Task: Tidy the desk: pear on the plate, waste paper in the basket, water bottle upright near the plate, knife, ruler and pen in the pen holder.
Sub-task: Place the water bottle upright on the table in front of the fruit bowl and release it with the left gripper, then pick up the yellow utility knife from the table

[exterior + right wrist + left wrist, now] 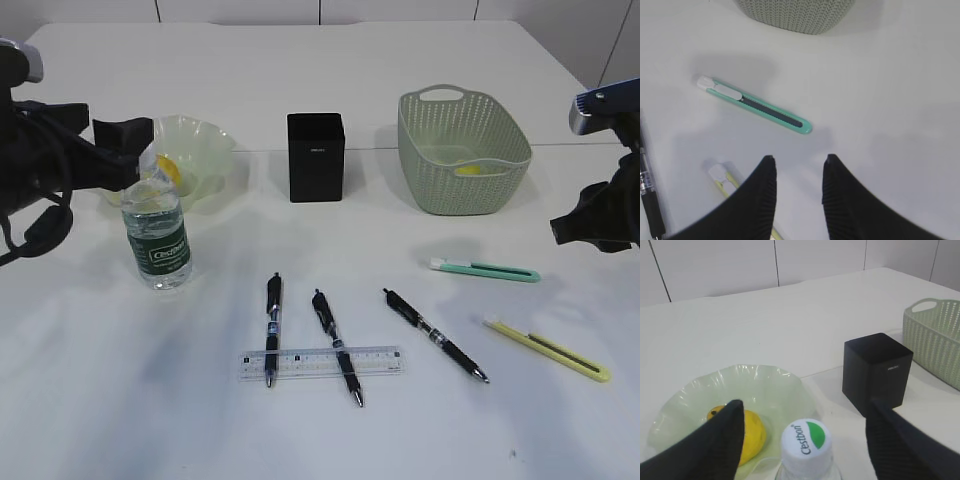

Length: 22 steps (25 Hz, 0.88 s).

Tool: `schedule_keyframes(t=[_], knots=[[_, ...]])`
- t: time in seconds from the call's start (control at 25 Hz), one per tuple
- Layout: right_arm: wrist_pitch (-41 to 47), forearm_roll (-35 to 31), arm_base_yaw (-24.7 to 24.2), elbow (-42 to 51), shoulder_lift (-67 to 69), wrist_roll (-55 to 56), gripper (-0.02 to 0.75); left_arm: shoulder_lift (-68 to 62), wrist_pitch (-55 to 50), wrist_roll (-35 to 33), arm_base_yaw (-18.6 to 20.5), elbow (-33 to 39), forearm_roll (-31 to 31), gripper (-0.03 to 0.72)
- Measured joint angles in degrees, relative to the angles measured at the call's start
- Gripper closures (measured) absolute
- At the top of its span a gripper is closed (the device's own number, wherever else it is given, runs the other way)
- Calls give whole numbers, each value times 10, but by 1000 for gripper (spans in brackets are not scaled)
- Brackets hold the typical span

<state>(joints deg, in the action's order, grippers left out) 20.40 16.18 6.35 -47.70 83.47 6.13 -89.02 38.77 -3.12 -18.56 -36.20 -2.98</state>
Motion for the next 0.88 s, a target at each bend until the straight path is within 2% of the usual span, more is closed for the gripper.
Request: schedule_keyframes(t=[0.68,0.88], knots=[[54,0,0,-39,0,0,499,136,-143,-29,0,0,4,164],[60,0,0,-42,0,0,499,157,-167,-29,0,1,2,238]])
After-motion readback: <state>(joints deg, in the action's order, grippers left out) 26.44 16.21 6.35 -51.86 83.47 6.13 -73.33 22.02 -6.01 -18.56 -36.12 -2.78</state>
